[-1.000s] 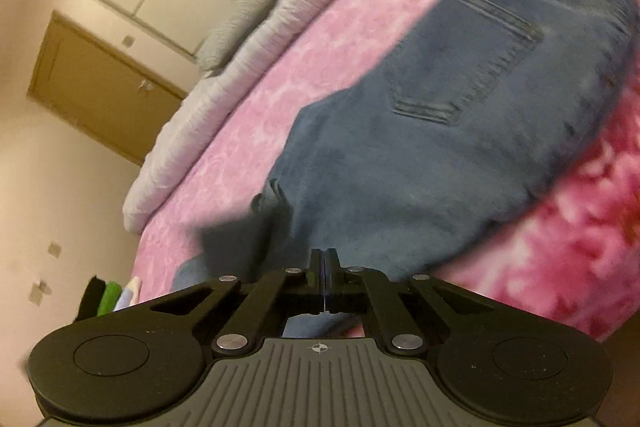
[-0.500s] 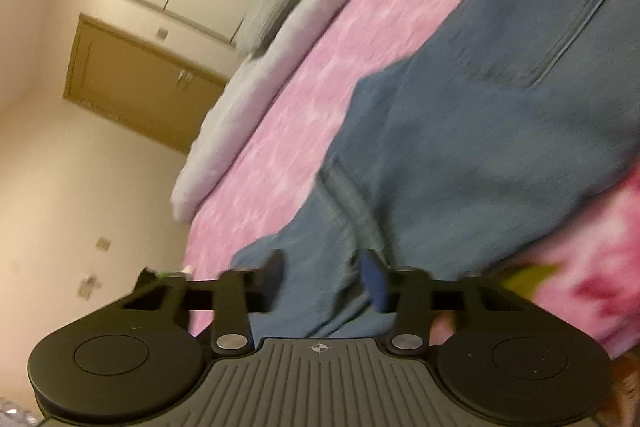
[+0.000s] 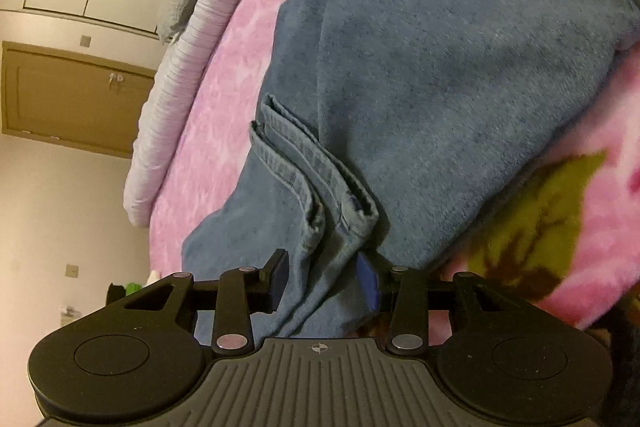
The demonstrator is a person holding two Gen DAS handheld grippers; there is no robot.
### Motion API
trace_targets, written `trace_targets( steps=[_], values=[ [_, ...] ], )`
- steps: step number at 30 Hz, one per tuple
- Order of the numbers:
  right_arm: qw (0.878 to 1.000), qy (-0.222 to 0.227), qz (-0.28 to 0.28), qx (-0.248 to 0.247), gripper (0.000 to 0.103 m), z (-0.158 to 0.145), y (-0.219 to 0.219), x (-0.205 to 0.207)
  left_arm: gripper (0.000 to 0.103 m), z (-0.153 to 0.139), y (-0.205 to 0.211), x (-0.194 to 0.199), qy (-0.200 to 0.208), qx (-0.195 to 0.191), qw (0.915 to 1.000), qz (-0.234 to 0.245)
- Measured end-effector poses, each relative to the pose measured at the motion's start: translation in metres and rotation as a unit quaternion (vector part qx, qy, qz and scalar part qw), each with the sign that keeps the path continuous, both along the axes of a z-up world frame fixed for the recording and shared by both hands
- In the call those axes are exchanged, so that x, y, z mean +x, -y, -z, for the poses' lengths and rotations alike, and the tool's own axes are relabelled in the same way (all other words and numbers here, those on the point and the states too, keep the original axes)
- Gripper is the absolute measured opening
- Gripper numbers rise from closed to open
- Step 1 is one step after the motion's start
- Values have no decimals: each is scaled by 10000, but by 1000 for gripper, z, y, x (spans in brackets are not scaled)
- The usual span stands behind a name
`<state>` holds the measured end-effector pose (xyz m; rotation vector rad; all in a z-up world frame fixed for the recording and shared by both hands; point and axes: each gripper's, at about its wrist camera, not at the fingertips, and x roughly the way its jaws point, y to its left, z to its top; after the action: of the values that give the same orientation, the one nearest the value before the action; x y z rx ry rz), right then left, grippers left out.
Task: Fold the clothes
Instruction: 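Grasp the waistband edge of the blue jeans with the right gripper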
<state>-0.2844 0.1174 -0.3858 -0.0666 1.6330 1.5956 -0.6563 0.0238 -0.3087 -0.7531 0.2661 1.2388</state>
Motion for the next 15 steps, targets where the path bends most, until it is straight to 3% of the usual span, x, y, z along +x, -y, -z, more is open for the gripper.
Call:
trace_targets(
  steps=[5, 7, 8, 10, 12, 15],
  values=[
    [9986, 323, -52, 426, 45, 4, -4, -23, 15, 11, -7, -4, 159, -185, 9997, 11],
    [9937, 760, -248, 791, 13, 0, -5, -37, 15, 13, -7, -3, 183, -233, 9996, 8],
    [9907, 916, -320, 950, 11, -3, -2, -41, 15, 12, -7, -3, 166, -225, 9996, 24],
    [9810, 1163, -363, 1507, 8, -20, 8, -42, 15, 4, -6, 1, 137, -113, 9998, 88],
    [9616, 1526, -311, 2260, 8, -48, 22, -37, 15, -6, -6, 5, 152, 23, 9996, 219],
    [9368, 1882, 46, 2949, 8, -81, 39, -6, 15, -17, -12, 19, 208, 140, 9982, 551]
  ],
)
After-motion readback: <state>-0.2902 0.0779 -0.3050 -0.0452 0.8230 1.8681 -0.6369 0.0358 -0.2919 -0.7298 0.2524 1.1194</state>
